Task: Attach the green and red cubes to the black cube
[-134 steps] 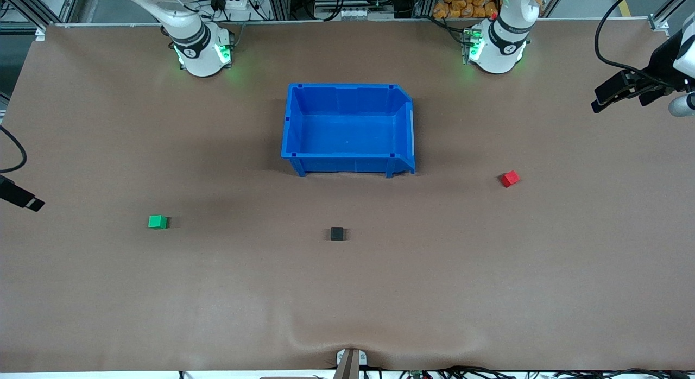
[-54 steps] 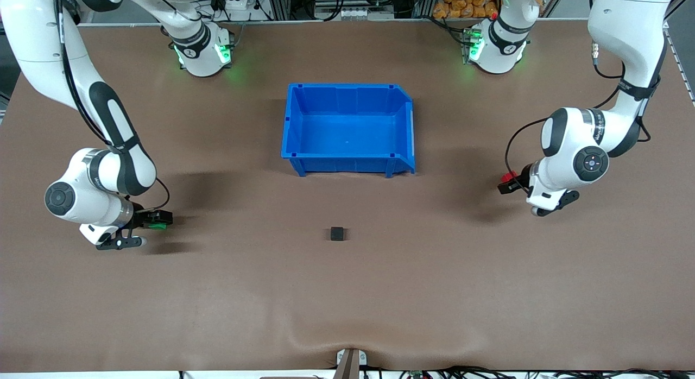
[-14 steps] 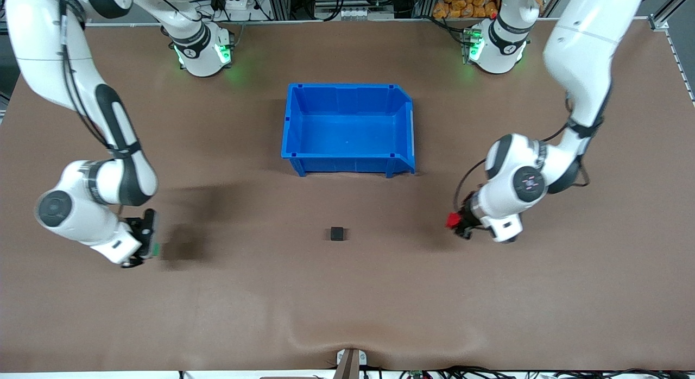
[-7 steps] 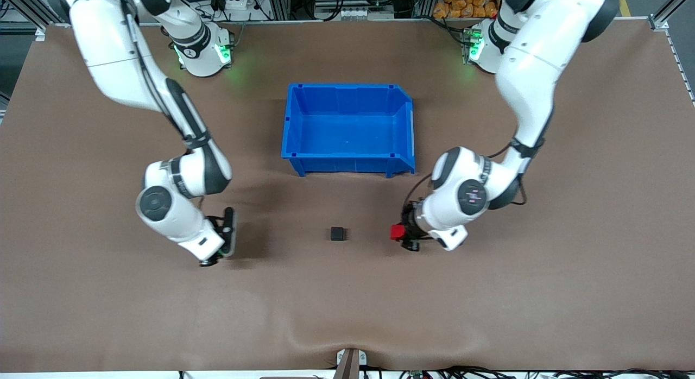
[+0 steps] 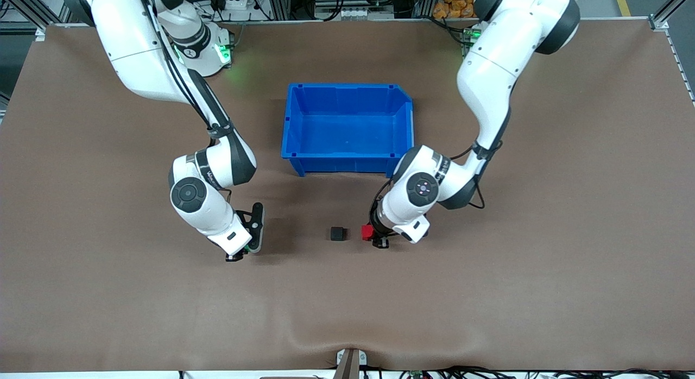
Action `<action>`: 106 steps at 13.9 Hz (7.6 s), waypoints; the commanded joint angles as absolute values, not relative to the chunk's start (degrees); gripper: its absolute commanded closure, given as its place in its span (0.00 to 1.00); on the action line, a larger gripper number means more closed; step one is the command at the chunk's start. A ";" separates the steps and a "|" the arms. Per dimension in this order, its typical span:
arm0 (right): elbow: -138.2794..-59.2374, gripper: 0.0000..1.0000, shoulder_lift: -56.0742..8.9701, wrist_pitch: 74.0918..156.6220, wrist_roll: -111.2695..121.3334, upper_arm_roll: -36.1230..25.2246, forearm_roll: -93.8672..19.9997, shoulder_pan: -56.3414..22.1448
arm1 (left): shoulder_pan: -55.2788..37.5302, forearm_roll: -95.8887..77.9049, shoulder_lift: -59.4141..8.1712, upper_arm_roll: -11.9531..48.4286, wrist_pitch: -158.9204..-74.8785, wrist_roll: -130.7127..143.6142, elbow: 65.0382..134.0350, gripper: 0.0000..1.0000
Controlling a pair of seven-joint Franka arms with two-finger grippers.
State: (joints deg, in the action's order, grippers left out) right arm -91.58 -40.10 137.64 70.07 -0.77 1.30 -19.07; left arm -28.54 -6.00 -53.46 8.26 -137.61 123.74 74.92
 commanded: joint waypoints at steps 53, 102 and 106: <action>-75.23 0.89 -52.29 129.81 39.20 -1.14 0.26 -37.09 | -7.65 -8.44 -29.28 17.23 -92.48 77.20 69.79 0.00; -92.99 0.00 0.17 94.40 6.07 0.18 1.32 4.75 | 2.90 2.29 11.60 11.43 -86.22 10.37 99.14 0.00; -92.29 0.00 1.23 91.07 3.70 -1.66 0.18 1.68 | 3.25 2.02 10.73 10.72 -86.13 10.37 98.09 0.00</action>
